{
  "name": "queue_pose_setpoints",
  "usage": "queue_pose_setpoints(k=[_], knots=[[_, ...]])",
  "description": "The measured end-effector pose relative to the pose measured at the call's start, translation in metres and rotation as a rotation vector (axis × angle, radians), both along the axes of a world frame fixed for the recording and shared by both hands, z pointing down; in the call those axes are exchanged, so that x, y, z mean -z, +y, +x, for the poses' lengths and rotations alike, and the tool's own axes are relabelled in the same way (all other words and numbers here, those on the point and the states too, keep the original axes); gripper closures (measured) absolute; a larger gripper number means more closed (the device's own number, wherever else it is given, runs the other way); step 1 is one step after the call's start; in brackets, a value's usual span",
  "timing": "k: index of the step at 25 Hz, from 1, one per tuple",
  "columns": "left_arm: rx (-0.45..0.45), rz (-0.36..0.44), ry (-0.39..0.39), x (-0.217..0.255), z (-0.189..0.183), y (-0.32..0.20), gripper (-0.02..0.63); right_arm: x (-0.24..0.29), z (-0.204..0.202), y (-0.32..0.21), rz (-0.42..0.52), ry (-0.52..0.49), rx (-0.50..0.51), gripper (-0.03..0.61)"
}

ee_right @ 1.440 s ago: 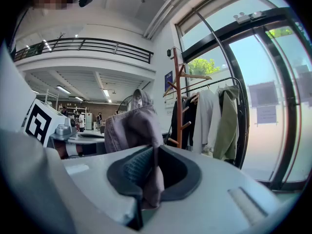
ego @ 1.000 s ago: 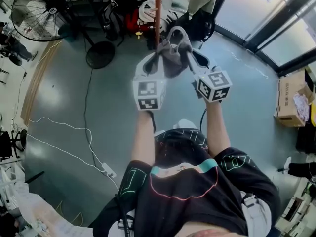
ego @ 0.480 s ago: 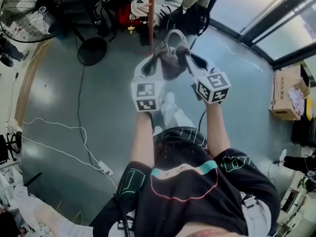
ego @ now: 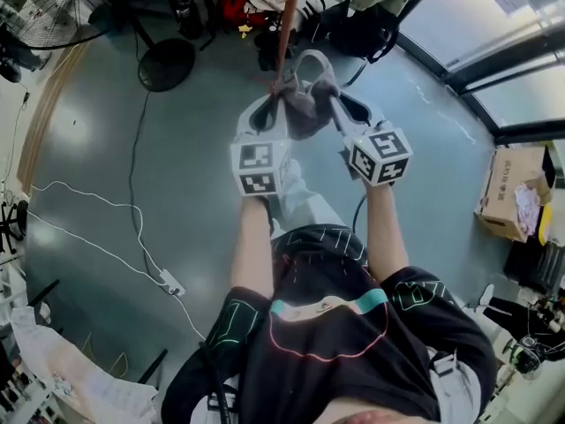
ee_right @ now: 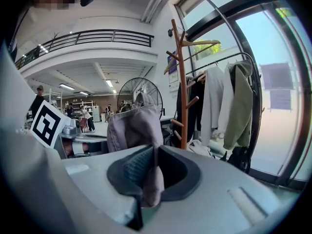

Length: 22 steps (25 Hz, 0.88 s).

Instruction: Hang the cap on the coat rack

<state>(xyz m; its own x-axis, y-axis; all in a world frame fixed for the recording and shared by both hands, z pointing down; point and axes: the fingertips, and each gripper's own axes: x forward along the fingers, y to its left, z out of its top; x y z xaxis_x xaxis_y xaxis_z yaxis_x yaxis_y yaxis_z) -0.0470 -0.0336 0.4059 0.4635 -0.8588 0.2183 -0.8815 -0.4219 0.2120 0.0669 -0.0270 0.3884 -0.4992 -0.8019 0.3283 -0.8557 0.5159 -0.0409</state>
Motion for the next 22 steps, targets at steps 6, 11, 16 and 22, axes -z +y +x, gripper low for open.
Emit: queue_pose_setpoints(k=[6,11,16,22], knots=[[0.033,-0.039,-0.009,-0.018,0.008,-0.044,0.577,-0.019,0.006,-0.053,-0.043,-0.026,0.028,0.540],[0.069,-0.070,-0.033,-0.029,0.008,-0.082,0.577,-0.032,0.008,-0.095,-0.072,-0.059,0.053,0.540],[0.095,-0.087,-0.068,-0.035,0.014,-0.110,0.577,-0.041,0.014,-0.129,-0.096,-0.101,0.076,0.540],[0.131,-0.072,-0.112,-0.028,0.014,-0.135,0.577,-0.038,0.011,-0.160,-0.088,-0.148,0.110,0.540]])
